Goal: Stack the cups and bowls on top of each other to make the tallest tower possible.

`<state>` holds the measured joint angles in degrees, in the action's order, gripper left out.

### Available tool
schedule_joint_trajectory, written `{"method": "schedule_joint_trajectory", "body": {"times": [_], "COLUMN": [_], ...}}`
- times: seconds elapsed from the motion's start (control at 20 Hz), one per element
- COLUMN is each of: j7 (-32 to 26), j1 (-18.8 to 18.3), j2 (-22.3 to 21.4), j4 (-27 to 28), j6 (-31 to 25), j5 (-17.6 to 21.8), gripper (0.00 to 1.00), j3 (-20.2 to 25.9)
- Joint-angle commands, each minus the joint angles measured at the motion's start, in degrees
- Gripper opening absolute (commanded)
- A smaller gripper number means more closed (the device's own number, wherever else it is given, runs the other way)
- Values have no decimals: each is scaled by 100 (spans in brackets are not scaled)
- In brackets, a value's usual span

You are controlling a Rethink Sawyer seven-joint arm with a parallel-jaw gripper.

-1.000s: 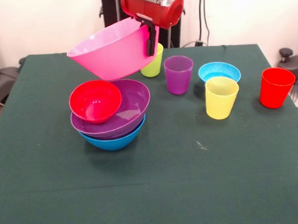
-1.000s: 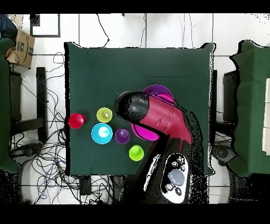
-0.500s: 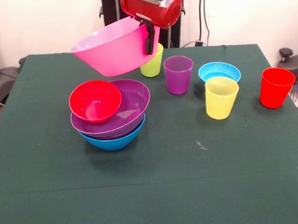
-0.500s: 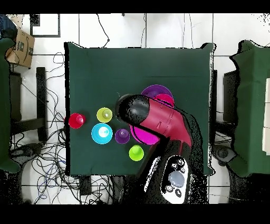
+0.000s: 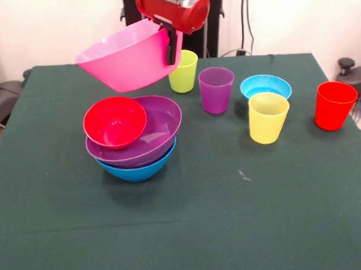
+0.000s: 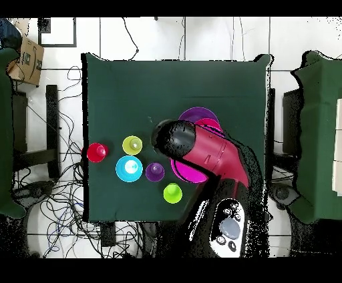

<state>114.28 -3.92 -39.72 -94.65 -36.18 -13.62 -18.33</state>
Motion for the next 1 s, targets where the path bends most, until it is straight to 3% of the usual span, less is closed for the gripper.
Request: {"method": "schedule_joint_trajectory", "body": {"times": [0.05, 1.0], "j7": [304, 189], "j1": [-263, -524], "j2": [62, 95], "j4": [64, 302], "j6": [-317, -342], "j5": [331, 403], "gripper": [0, 0], "j3": [214, 338]}}
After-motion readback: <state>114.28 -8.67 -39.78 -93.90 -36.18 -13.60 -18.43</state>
